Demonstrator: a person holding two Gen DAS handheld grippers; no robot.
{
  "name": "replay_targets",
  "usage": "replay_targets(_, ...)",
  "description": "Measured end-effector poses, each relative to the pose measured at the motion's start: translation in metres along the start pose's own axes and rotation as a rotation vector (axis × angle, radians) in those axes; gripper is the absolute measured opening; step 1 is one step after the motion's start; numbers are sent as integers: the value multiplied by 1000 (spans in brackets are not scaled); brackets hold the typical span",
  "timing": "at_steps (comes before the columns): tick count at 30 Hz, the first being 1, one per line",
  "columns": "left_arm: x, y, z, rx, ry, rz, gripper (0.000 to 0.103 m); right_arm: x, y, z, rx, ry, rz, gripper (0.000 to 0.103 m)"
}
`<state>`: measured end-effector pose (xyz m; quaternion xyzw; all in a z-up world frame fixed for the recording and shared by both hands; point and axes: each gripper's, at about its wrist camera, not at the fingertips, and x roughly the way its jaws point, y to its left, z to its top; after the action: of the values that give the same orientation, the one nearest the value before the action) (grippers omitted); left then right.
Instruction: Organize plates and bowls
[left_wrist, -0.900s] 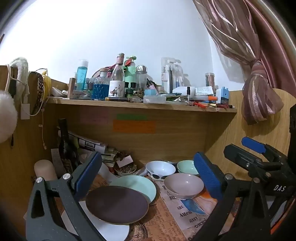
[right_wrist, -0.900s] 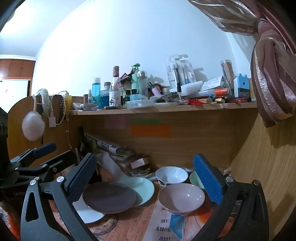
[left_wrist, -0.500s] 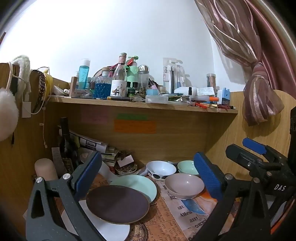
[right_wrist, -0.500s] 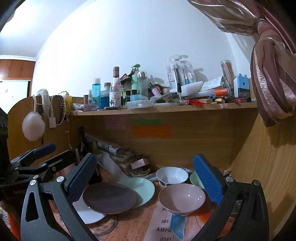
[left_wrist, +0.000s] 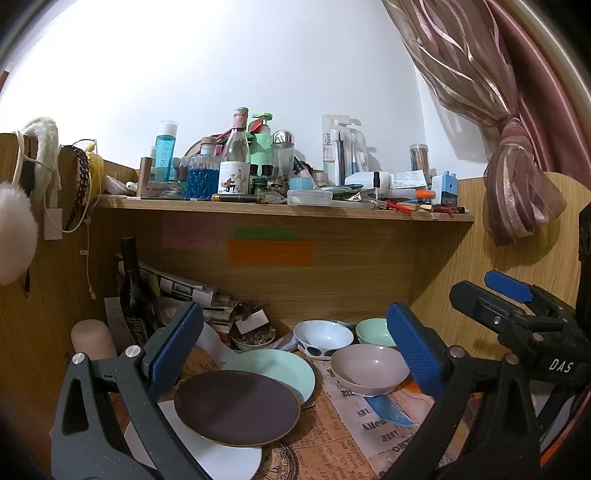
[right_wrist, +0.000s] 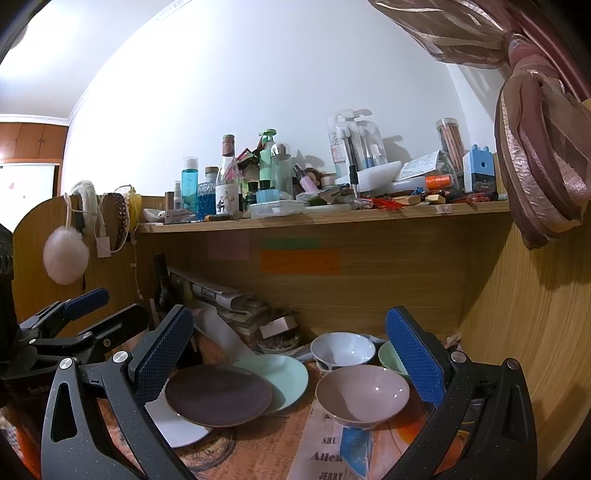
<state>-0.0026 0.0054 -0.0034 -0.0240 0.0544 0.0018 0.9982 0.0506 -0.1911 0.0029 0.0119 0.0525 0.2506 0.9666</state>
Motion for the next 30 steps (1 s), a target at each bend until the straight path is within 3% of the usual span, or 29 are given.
replay_targets(30,2,-4,0,-7,5,-1,101,-2,-1,1,0,-4,-2,103)
